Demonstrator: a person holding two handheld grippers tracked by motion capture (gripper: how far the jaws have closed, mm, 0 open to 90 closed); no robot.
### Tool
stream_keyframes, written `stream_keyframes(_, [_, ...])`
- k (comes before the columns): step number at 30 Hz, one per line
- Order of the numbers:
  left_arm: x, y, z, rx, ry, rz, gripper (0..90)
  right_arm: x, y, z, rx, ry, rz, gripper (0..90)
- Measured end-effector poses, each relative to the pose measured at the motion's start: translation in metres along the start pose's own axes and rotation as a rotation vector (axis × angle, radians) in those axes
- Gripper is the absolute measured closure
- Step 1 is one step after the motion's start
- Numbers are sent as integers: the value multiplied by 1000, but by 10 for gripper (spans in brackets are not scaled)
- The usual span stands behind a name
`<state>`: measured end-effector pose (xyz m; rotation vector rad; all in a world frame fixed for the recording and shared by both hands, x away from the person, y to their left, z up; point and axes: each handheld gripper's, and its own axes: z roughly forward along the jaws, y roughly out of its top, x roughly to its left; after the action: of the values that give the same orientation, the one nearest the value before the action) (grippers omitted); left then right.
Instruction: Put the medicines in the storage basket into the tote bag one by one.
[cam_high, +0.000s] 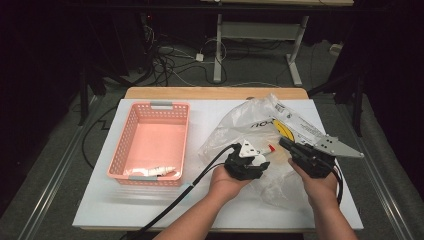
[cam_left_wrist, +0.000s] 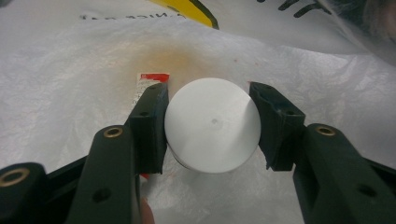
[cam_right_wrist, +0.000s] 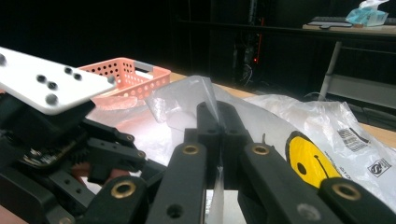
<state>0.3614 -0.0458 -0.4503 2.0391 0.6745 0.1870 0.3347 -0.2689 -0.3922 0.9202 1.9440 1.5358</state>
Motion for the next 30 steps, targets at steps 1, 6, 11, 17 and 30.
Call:
stream_keyframes(1, [0,0,3,1,-1,-1,487,0,0,0,0,0,3,900])
stream_keyframes(6, [-3,-3,14,3,0,-1,487,-1,-1,1,5,3,-2,900])
stream_keyframes(11, [-1,-7,23,13,5,-14,486,0,-1,1,4,0,-2,900])
stream_keyframes(17, [1,-9,29,3,3,-19,486,0,-2,0,6,0,-2,900])
stream_keyframes(30, [-1,-5,32,3,-1,-33,419,-1,-2,1,9,0,-1,900])
